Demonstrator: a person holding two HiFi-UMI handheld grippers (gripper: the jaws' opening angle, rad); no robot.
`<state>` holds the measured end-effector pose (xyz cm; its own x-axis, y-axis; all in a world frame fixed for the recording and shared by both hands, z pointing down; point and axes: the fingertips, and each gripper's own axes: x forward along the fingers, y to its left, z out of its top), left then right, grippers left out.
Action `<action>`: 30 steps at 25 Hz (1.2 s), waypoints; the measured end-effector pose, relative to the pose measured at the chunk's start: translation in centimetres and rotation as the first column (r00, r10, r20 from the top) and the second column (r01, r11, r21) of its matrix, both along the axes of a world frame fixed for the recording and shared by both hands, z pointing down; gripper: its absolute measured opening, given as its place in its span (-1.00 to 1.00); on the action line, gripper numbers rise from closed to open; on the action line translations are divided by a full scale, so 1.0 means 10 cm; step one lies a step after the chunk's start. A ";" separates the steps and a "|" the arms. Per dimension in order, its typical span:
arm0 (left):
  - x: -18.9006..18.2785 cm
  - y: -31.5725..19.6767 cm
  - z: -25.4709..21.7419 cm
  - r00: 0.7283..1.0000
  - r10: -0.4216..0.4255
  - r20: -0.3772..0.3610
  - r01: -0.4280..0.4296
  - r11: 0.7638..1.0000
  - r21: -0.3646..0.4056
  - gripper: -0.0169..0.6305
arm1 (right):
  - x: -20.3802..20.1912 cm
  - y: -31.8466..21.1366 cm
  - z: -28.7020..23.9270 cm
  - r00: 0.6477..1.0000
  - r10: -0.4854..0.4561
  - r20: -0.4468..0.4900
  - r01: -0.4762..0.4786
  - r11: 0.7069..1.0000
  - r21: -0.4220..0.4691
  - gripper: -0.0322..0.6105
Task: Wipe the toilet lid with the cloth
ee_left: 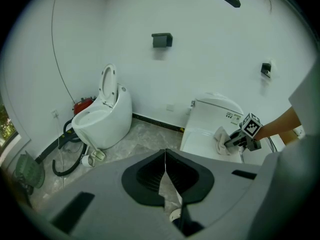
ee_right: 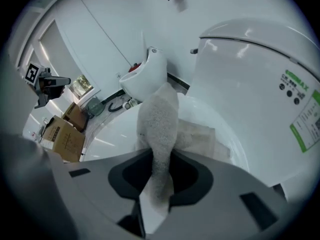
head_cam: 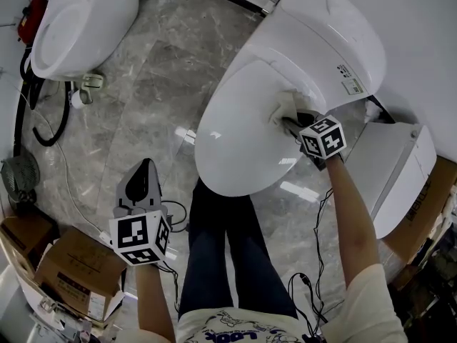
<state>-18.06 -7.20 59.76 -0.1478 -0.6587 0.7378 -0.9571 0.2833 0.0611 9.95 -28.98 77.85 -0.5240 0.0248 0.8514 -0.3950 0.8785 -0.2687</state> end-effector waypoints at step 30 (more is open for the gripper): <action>0.23 -0.07 0.03 0.995 0.100 -0.006 -0.100 0.995 0.006 -0.92 | 0.87 -0.15 0.06 0.842 0.540 0.000 -0.535 0.833 0.140 -0.65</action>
<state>-15.75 -7.95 60.07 -0.0767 -0.6741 0.7346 -0.9802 0.1858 0.0681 18.62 -30.45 78.49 -0.3899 -0.3630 0.8463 -0.8226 0.5503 -0.1430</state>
